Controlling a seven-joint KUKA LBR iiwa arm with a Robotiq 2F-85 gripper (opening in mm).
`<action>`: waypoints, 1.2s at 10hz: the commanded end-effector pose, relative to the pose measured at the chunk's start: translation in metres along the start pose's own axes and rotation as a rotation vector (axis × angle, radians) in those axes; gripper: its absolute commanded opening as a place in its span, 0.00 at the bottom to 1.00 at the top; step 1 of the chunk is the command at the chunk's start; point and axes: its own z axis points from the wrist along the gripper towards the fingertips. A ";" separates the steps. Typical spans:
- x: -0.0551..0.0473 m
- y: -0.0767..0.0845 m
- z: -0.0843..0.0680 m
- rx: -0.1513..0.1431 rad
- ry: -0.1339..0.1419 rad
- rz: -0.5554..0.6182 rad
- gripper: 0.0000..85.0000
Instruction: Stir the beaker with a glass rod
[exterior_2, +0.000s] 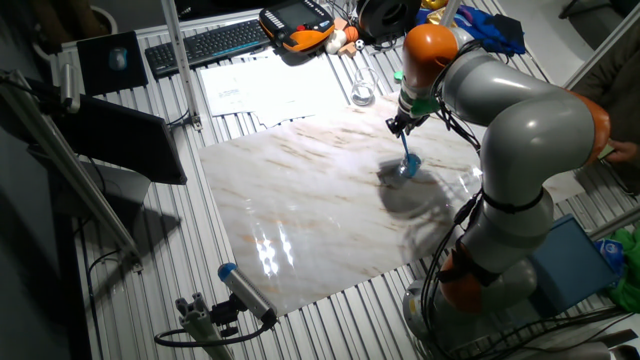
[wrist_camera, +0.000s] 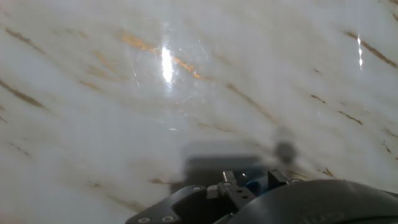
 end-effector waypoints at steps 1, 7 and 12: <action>0.000 -0.001 0.000 0.000 0.000 -0.003 0.40; 0.002 -0.004 -0.001 -0.008 -0.003 -0.009 0.20; 0.003 -0.005 -0.004 -0.009 -0.003 -0.026 0.20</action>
